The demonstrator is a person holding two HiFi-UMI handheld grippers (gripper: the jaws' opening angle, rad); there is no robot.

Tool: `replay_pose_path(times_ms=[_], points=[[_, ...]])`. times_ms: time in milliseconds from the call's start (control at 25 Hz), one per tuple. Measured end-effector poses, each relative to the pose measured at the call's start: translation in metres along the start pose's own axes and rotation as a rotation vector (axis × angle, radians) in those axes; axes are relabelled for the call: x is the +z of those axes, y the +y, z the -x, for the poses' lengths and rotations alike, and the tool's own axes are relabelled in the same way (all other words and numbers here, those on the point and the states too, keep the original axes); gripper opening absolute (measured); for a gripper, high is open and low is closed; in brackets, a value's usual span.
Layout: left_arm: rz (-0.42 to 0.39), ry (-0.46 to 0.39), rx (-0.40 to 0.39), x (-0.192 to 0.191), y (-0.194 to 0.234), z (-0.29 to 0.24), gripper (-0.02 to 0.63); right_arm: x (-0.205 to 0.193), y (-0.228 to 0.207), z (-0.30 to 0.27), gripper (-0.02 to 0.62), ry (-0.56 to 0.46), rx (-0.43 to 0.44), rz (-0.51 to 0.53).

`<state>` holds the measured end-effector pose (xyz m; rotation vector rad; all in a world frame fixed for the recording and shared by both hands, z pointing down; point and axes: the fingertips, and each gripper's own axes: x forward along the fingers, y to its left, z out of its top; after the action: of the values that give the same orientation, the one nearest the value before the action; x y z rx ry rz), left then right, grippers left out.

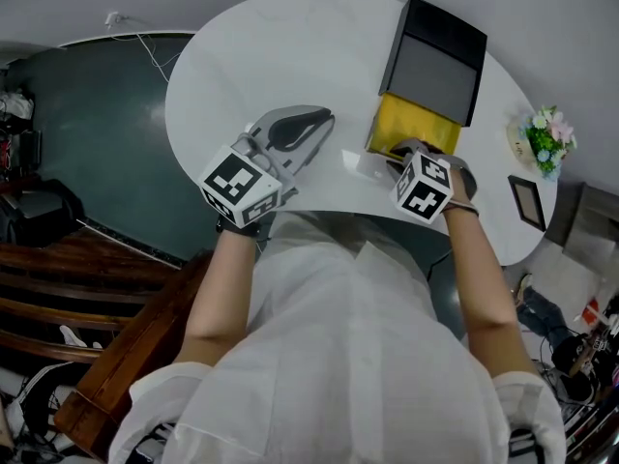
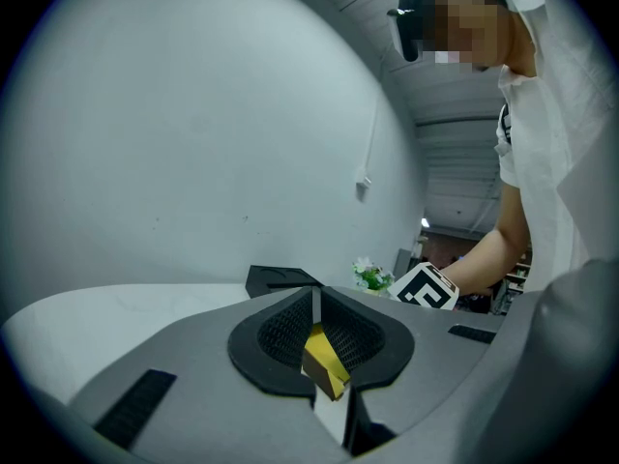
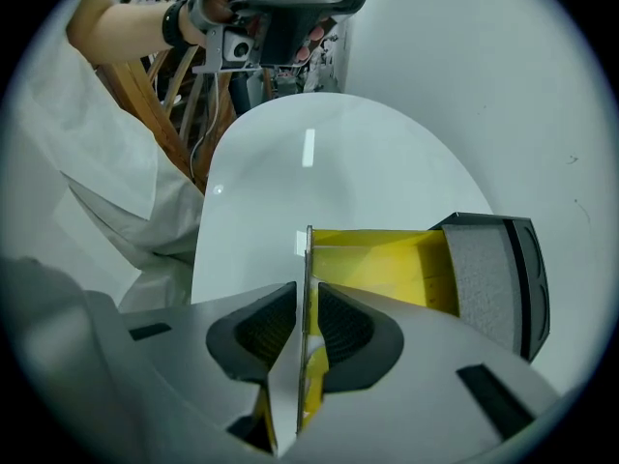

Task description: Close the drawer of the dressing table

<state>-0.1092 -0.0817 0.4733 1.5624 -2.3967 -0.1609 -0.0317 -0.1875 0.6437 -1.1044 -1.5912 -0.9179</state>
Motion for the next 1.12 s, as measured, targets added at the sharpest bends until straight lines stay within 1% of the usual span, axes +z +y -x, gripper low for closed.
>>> replay_pose_path(times_ms=[200, 520, 1120], points=[[0.004, -0.002, 0.004, -0.001, 0.003, 0.003, 0.035, -0.007, 0.001, -0.008, 0.029, 0.055, 0.003, 0.036], [0.012, -0.005, 0.007, -0.003, 0.005, 0.007, 0.035, -0.006, 0.0, -0.004, 0.023, 0.057, 0.012, -0.004], [0.015, -0.011, 0.013, 0.002, 0.01, 0.005, 0.035, -0.002, -0.005, 0.008, 0.023, 0.047, 0.052, -0.023]])
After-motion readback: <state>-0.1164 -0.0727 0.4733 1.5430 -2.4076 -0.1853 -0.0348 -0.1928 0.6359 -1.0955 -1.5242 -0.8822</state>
